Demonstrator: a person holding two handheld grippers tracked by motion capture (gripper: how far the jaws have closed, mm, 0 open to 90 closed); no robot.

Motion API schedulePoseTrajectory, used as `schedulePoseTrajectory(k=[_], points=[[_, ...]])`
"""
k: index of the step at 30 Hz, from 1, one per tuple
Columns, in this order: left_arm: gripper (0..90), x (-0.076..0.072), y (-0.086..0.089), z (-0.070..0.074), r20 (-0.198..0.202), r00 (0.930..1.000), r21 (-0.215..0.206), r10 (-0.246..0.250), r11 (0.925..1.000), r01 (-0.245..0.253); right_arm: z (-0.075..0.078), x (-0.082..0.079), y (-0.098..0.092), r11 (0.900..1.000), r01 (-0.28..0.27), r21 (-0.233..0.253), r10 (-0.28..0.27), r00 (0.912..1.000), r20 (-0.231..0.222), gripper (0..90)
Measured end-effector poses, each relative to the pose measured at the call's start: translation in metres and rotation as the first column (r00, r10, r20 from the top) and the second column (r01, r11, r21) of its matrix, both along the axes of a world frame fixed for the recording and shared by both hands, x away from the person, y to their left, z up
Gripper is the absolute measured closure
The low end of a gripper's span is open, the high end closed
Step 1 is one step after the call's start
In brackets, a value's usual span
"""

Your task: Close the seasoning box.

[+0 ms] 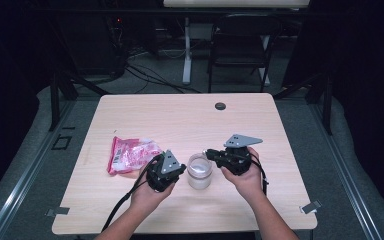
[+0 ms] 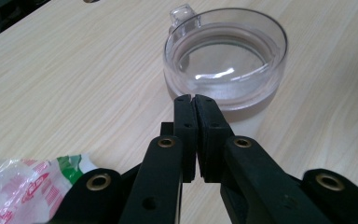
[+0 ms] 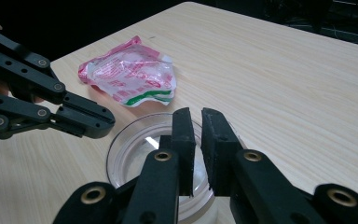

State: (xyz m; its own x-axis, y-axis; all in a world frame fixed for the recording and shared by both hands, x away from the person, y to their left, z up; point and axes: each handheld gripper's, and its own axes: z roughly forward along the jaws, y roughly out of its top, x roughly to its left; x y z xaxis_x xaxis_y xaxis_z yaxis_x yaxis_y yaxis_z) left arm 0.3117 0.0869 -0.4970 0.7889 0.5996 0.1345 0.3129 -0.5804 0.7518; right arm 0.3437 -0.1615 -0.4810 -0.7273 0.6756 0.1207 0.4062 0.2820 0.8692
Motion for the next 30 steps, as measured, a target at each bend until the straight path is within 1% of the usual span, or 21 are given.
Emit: schedulePoseTrajectory(k=[4, 6, 12, 15, 18, 22, 24, 28, 30], points=[[86.6, -0.002, 0.008, -0.001, 0.001, 1.0000, 0.006, 0.010, 0.9999, -0.010, 0.000, 0.000, 0.000, 1.000, 0.000, -0.001, 0.000, 1.0000, 0.000, 83.2], [85.3, -0.001, 0.012, -0.001, 0.001, 0.9999, 0.000, 0.017, 0.9999, -0.017, 0.000, 0.000, 0.000, 1.000, 0.001, -0.001, -0.001, 1.0000, -0.001, 82.8], [77.2, 0.001, 0.028, 0.002, 0.011, 0.9987, -0.007, 0.051, 0.9987, -0.050, 0.000, 0.000, 0.000, 1.000, 0.004, 0.000, -0.004, 1.0000, 0.000, 80.4], [72.4, 0.003, 0.036, 0.004, 0.016, 0.9972, -0.018, 0.073, 0.9972, -0.072, 0.000, 0.000, 0.000, 1.000, 0.007, 0.002, -0.007, 1.0000, 0.001, 79.3], [70.3, 0.004, 0.042, 0.006, 0.016, 0.9957, -0.031, 0.091, 0.9954, -0.091, 0.000, 0.000, -0.001, 1.000, 0.008, 0.000, -0.008, 1.0000, 0.000, 78.7], [66.8, 0.005, 0.049, 0.007, 0.026, 0.9940, -0.030, 0.106, 0.9940, -0.105, 0.000, 0.000, 0.000, 1.000, 0.007, 0.003, -0.007, 1.0000, 0.001, 77.0], [64.6, 0.005, 0.053, 0.008, 0.019, 0.9929, -0.034, 0.117, 0.9926, -0.117, 0.000, 0.000, 0.000, 1.000, 0.011, 0.007, -0.011, 0.9999, 0.001, 76.2], [60.2, 0.006, 0.060, 0.009, 0.021, 0.9907, -0.040, 0.134, 0.9903, -0.133, 0.000, 0.000, 0.000, 1.000, 0.012, 0.008, -0.012, 0.9999, 0.000, 73.8], [58.1, 0.006, 0.065, 0.010, 0.033, 0.9882, -0.040, 0.150, 0.9882, -0.148, 0.000, 0.000, -0.001, 1.000, 0.012, 0.009, -0.012, 0.9999, -0.001, 72.5]])
